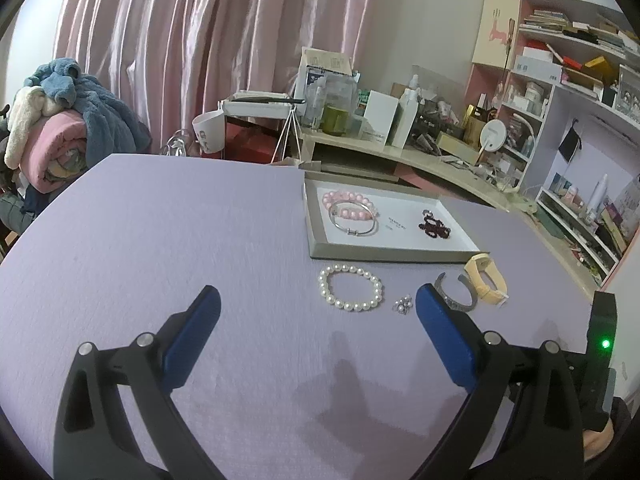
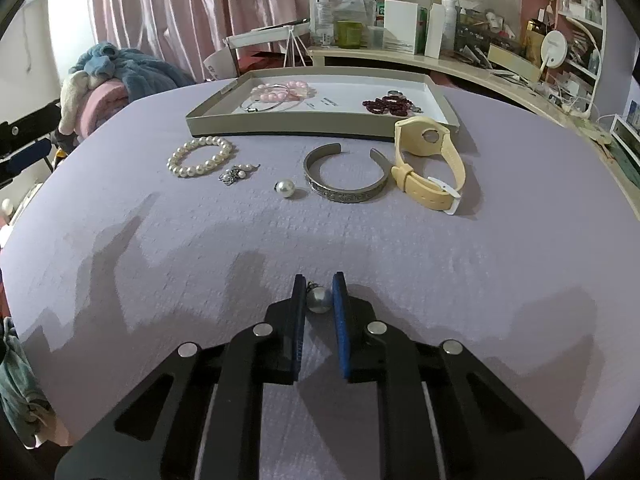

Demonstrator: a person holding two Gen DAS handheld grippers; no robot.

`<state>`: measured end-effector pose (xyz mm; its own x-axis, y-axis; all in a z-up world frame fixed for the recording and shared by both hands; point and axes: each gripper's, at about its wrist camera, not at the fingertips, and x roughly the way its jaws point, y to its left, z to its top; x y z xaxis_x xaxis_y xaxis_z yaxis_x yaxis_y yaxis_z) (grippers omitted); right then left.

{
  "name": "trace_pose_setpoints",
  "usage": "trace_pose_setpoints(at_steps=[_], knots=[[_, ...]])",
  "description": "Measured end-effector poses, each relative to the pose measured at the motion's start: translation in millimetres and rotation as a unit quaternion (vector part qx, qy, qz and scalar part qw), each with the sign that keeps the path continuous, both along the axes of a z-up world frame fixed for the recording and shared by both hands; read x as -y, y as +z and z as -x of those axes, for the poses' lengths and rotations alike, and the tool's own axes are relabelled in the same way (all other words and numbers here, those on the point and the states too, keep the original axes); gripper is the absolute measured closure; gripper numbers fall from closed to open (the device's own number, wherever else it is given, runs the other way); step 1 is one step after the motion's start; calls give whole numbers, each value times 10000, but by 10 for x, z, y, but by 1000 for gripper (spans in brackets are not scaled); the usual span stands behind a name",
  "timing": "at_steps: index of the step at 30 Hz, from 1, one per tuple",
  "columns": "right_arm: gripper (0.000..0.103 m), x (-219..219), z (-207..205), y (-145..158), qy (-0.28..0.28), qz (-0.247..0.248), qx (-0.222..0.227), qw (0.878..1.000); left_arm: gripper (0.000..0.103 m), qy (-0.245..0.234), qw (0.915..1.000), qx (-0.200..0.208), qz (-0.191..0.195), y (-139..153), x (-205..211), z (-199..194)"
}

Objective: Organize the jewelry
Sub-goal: 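Grasp the small pearl pendant earring with the right tool, then grasp and lift the pearl bracelet with the left tool while the right tool holds the pendant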

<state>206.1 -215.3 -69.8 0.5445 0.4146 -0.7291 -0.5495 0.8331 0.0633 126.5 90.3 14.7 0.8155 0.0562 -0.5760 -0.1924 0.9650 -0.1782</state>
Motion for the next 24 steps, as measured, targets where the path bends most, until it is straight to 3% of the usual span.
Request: trace_pose_setpoints(at_steps=[8, 15, 17, 20, 24], knots=[[89, 170, -92, 118, -214, -285, -23, 9994, 5, -85, 9990, -324, -294, -135, 138, -150], [89, 254, -151, 284, -212, -459, 158, 9986, 6, 22, 9960, -722, -530, -335, 212, -572], [89, 257, -169, 295, -203, -461, 174, 9986, 20, 39, 9952, -799, -561, -372, 200, -699], [89, 258, -221, 292, -192, -458, 163, 9986, 34, 53, 9932, -1030, -532, -472, 150, -924], [89, 254, -270, 273, -173, -459, 124, 9987, 43, 69, 9901, -1340, -420, -626, 93, -1138]])
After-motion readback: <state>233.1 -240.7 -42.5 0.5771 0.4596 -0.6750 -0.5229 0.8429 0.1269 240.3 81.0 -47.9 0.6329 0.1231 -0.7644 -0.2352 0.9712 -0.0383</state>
